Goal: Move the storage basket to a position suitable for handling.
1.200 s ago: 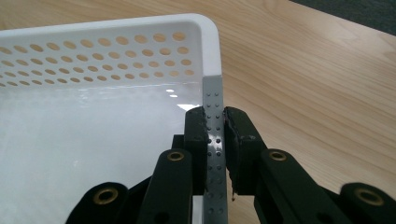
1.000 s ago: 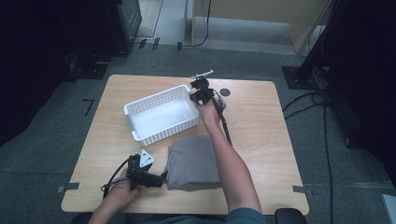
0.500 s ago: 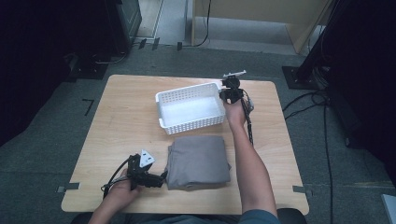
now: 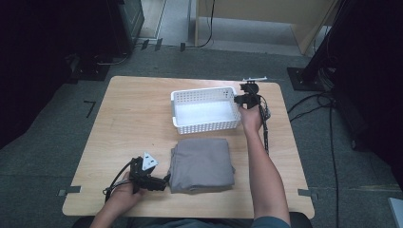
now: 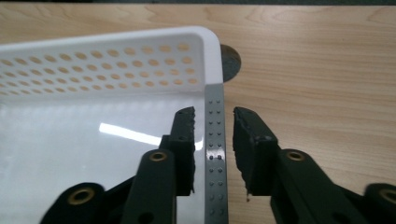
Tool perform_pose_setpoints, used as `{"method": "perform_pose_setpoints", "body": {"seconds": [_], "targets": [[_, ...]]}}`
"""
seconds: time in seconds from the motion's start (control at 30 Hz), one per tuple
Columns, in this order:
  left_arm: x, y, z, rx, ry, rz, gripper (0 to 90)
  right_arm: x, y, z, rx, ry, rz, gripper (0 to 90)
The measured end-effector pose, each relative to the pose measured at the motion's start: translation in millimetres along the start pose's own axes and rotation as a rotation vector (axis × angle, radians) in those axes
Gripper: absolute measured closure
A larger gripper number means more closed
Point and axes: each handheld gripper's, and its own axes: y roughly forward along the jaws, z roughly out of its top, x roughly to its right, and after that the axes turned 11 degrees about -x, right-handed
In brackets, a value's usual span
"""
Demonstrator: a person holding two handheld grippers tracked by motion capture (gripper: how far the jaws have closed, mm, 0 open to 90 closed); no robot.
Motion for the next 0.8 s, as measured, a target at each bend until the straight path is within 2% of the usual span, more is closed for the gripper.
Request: {"method": "perform_pose_setpoints", "body": {"seconds": [0.03,0.07,0.1,0.13,0.23,0.27,0.33,0.37,0.4,0.43,0.47,0.57,0.6,0.63,0.73,0.8], "targets": [[-0.1,-0.1,0.0,-0.001,0.002,0.0,0.0,1.0,-2.8,-0.3,0.007,0.002,0.018,65.2],[0.0,0.0,0.0,0.0,0.0,0.0,0.0,1.5,-9.0,-2.8,0.012,-0.026,0.025,65.3],[0.0,0.0,0.0,0.0,0.0,0.0,0.0,1.5,-9.0,-2.8,0.012,-0.026,0.025,65.3],[0.1,0.0,0.0,0.001,-0.001,0.0,0.0,1.8,-15.9,-7.9,0.027,-0.044,0.029,65.7],[-0.1,-0.1,0.0,-0.001,0.001,0.0,0.0,3.0,-23.0,-13.5,0.039,-0.05,0.045,66.7],[-0.1,-0.1,0.0,-0.002,0.001,0.0,0.0,3.2,-30.9,-19.5,0.06,-0.058,0.068,67.5],[0.1,0.1,0.0,0.001,-0.001,0.0,0.0,3.1,-34.5,-22.4,0.066,-0.068,0.077,68.0],[0.1,0.1,0.0,0.001,-0.002,0.0,0.0,0.5,-41.7,-29.7,0.07,-0.084,0.107,69.8],[0.1,0.0,0.0,0.0,-0.001,0.0,0.0,-1.5,-44.4,-33.9,0.073,-0.105,0.112,70.4],[0.1,0.0,0.0,0.0,-0.001,0.0,0.0,-1.5,-44.4,-33.9,0.073,-0.105,0.112,70.4],[0.0,0.0,0.1,0.0,0.0,0.0,0.0,-6.2,-49.2,-41.0,0.063,-0.139,0.121,72.6],[0.1,0.0,0.0,0.0,-0.001,0.0,0.0,-11.5,-53.7,-49.3,0.074,-0.164,0.147,75.4],[0.0,0.0,0.0,0.0,0.0,0.0,0.0,-18.7,-56.0,-57.8,0.068,-0.194,0.166,78.5],[0.0,0.0,0.0,0.0,0.0,0.0,0.0,-18.7,-56.0,-57.8,0.068,-0.194,0.166,78.5],[0.1,0.1,0.0,0.001,-0.002,0.0,0.0,-31.2,-55.8,-71.0,0.051,-0.241,0.198,84.7],[0.1,0.0,0.0,0.001,-0.002,0.0,0.0,-44.7,-51.4,-81.7,0.034,-0.295,0.23,89.9]]}}
